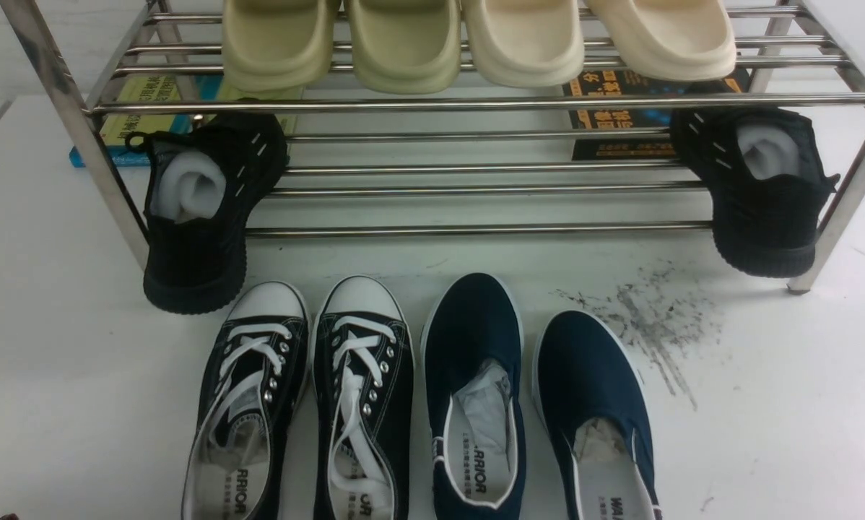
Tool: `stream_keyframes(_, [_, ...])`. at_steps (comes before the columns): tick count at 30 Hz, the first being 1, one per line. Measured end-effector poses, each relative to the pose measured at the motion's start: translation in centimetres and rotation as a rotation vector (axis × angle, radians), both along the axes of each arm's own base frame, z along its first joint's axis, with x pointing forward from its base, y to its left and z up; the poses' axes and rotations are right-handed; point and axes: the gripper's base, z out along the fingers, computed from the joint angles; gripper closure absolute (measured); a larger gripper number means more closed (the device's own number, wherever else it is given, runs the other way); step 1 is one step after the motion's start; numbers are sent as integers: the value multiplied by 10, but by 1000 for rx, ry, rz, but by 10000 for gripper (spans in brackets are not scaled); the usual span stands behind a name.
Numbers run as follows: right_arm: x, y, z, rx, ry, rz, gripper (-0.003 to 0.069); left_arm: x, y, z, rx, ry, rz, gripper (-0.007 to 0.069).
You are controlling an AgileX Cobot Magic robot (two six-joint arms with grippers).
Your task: Take the shoes off the shelf with your hand on the white table.
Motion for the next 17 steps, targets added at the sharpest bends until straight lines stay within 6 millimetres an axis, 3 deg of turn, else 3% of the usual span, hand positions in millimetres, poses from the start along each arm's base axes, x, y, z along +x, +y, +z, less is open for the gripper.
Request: stream_keyframes(17, [0,0,0,0,0,0,417,0,0,0,0,0,0,499])
